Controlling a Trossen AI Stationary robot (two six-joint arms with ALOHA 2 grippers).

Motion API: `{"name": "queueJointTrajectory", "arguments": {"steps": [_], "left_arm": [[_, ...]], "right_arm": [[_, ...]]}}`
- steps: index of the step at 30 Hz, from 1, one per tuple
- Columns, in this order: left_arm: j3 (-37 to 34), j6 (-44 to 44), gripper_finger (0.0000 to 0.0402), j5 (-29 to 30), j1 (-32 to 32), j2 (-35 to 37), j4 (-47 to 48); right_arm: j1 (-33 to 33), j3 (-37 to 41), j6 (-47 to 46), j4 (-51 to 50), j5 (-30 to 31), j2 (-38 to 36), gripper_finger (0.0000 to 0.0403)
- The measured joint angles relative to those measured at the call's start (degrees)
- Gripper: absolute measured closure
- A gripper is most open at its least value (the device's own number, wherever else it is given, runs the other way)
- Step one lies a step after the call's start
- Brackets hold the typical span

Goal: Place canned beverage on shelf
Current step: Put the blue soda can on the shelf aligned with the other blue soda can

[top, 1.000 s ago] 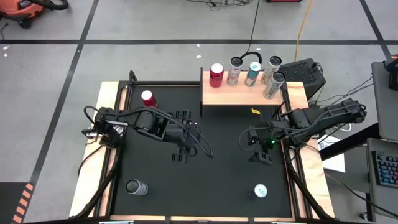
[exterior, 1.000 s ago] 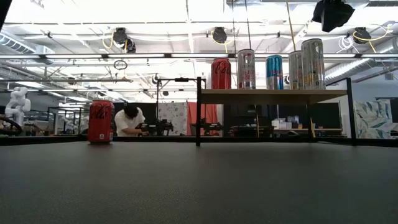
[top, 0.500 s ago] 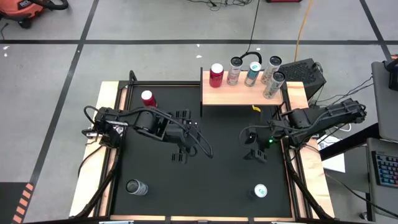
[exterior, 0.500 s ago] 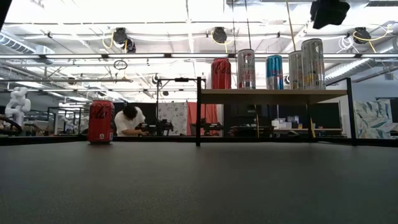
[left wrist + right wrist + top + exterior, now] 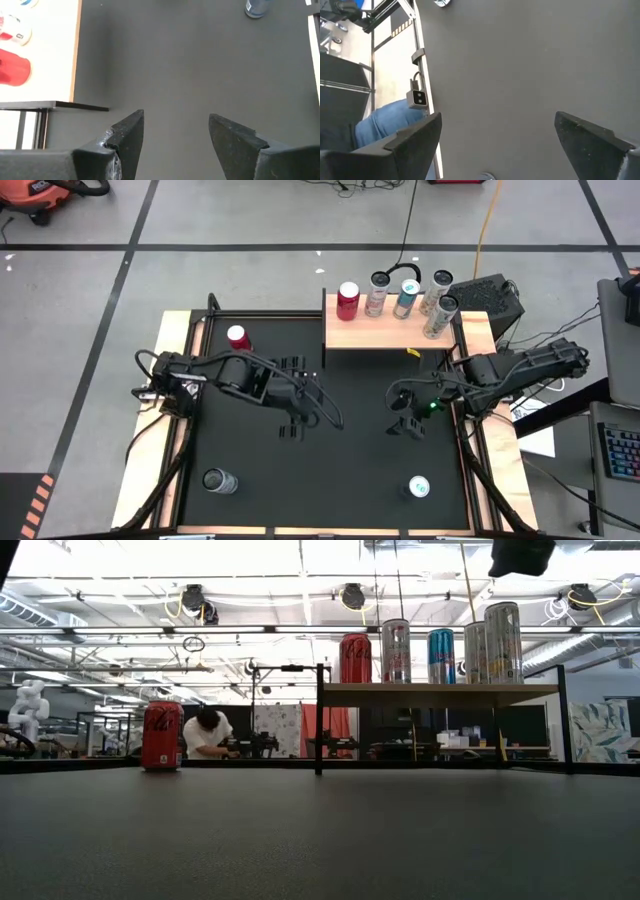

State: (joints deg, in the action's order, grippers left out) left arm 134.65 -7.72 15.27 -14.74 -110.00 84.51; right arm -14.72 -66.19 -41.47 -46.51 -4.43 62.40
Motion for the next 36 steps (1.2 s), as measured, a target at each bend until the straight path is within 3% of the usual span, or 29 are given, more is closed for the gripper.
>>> {"name": "queueJointTrajectory", "arguments": {"steps": [13,18,25,31,36], "left_arm": [[0.0,-1.0,0.0176,0.0,1.7,0.0,0.0],[0.0,-1.0,0.0176,0.0,1.6,0.0,0.0],[0.0,-1.1,0.0176,-0.4,1.6,0.0,0.0],[0.0,-1.1,0.0176,-0.4,1.6,0.0,0.0],[0.0,-1.1,0.0176,-0.4,1.6,0.0,0.0]], "right_arm": [[0.0,0.0,1.4,1.7,-0.4,0.6,0.0032],[-0.3,0.0,0.7,1.7,-7.7,0.7,0.0032],[-4.8,0.0,0.0,-2.2,-9.0,0.8,0.0032],[-11.8,0.0,-3.1,-3.7,-4.4,0.6,0.0032],[-19.3,0.0,-7.3,-6.0,3.6,0.6,0.0032]]}}
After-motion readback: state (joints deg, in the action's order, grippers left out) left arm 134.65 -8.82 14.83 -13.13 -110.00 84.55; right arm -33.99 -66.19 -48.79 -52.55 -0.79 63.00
